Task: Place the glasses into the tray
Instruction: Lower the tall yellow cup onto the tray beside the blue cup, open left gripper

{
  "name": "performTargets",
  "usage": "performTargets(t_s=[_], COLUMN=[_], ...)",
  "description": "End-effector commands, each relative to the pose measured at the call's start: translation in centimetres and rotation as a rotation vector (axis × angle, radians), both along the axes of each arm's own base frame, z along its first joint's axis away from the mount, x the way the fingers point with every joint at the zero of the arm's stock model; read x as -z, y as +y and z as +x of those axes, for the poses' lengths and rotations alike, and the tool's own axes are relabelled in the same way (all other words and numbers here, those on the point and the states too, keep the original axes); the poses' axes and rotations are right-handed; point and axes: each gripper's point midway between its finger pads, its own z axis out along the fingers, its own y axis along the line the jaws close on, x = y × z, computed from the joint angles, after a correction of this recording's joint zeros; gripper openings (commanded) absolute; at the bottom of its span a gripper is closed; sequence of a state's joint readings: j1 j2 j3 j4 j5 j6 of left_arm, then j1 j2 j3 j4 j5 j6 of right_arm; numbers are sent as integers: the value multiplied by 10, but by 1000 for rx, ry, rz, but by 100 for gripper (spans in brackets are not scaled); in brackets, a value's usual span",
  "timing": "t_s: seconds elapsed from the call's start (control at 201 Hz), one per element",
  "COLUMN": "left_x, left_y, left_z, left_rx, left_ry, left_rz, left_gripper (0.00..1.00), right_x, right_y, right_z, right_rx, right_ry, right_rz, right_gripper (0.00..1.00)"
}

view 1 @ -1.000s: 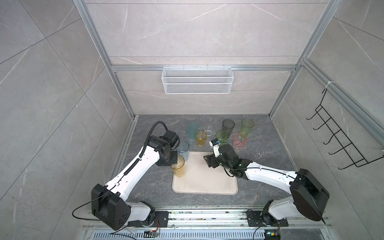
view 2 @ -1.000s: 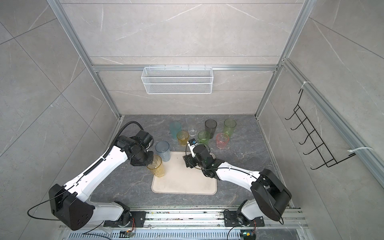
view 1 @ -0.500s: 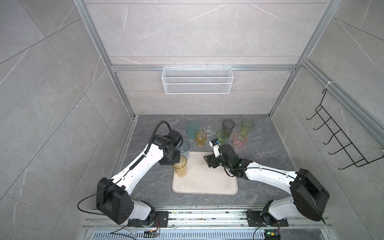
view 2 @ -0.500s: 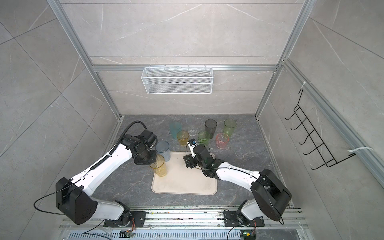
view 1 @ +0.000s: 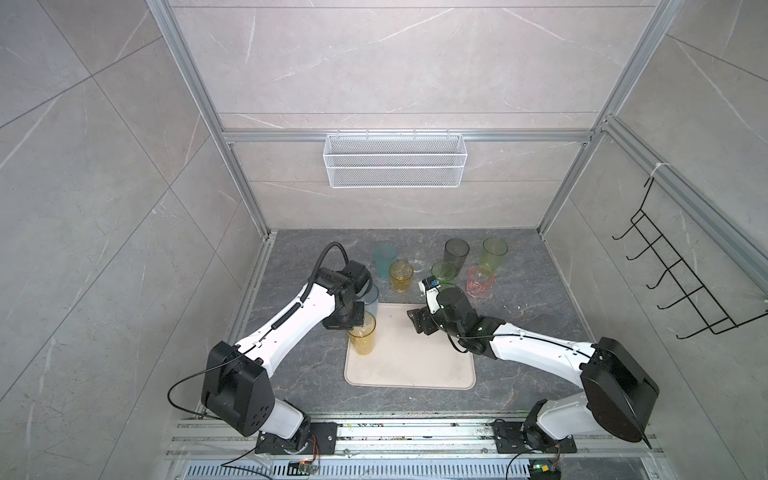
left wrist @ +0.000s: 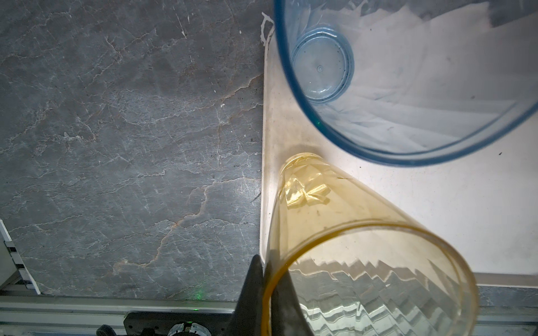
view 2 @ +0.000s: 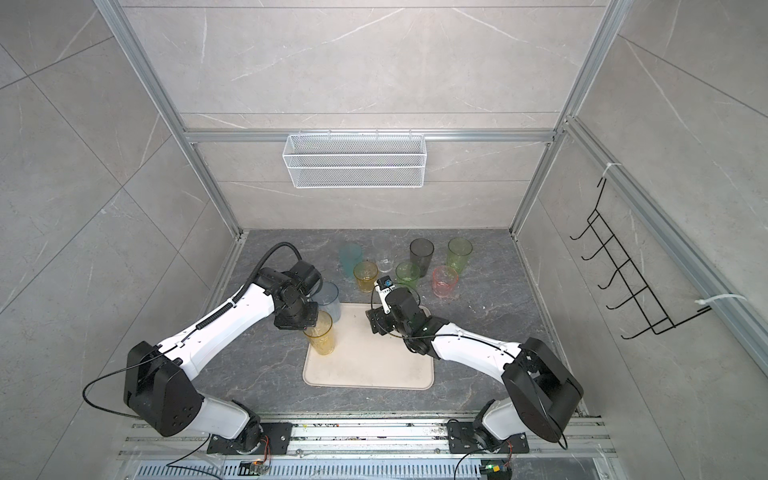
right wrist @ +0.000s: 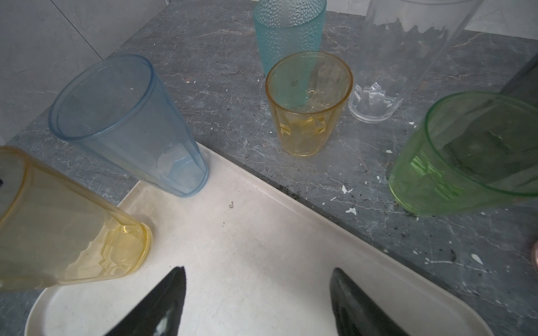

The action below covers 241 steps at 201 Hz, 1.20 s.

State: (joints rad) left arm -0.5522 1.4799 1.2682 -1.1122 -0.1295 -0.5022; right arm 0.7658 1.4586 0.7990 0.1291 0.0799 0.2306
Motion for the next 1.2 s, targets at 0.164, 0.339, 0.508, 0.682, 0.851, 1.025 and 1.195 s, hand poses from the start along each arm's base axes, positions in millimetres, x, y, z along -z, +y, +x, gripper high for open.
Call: performTargets(t_s=[0.164,0.339,0.508,0.682,0.851,1.025,1.195], left_x=[-9,-8,-5,-4,-4,-4,-4], left_y=[-7,-9,-10,-9,-10,-10,-10], left_z=[12,14,16,18,19,19,19], left_rx=[-28,-30,-35,-42,-48,-52,-52], left_ry=[-38,-39,-36,-39,-42,-43,-45], left_rz=[-18,-24,-21,-9,-12,-15,-17], left_gripper=[0,0,0,0,0,0,0], right_x=[-6,-5,-5,-5,-4,-4,-3], right_y=[4,4,3,3,3,3,3], right_z=[4,4,4,4,4,5,6], right_rx=[0,1,2,5,3,8,9], right_ry=[-14,-12,-10,-10,-7,-6,-3], right_rz=[-17,-20,-24,-25,-28,-33,-35], right_gripper=[79,79,79,79,79,79,79])
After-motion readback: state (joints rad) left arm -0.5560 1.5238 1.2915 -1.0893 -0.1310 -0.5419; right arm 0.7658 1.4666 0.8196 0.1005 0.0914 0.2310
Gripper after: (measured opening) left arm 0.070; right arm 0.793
